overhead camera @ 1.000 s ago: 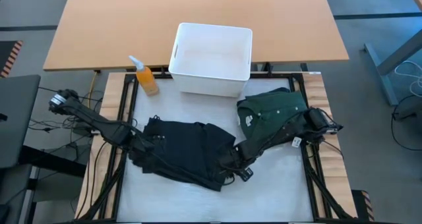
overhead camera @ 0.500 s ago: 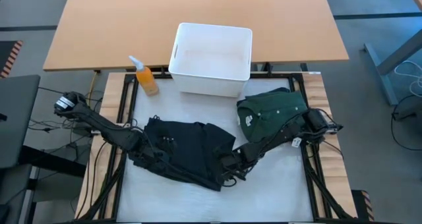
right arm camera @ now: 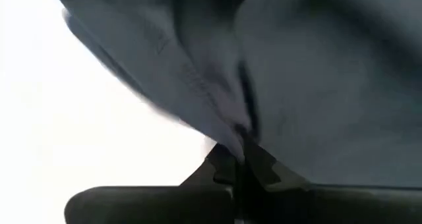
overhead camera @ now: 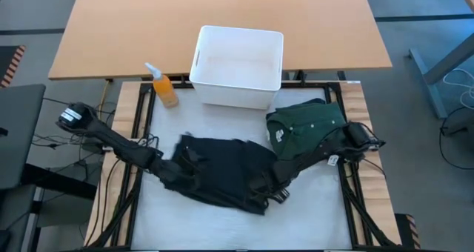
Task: Fold laundry
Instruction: Fold the black shorts
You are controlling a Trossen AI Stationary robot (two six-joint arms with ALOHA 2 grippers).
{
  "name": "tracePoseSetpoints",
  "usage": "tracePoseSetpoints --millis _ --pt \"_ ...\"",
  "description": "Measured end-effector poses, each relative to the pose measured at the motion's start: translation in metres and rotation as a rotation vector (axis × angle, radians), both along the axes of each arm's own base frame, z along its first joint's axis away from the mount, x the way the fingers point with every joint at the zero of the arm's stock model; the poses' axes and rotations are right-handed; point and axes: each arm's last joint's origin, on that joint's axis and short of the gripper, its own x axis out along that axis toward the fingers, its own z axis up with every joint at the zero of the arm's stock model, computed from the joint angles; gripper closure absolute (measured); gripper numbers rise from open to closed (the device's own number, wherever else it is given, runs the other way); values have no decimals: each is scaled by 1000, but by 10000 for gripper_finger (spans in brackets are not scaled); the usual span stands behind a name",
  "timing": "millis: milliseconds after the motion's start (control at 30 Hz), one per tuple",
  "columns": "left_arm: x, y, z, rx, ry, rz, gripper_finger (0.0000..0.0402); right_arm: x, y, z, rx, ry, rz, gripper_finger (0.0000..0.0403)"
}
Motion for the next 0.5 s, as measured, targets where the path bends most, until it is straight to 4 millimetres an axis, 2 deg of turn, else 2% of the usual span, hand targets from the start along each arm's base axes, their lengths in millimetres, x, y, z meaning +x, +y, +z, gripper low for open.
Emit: tracePoseSetpoints --millis 67,167,267,367,500 --pt "1 1 -11 -46 -90 3 337 -2 9 21 72 33 -2 386" --pt "8 0 -24 -38 -121 48 357 1 20 51 200 29 -2 387" --pt "25 -7 -32 -10 -99 53 378 12 25 81 287 -51 4 387" --pt "47 -18 -41 -3 -50 -14 397 17 26 111 313 -122 21 387" --pt "73 -33 -53 -16 -2 -106 399 24 22 132 328 -186 36 387"
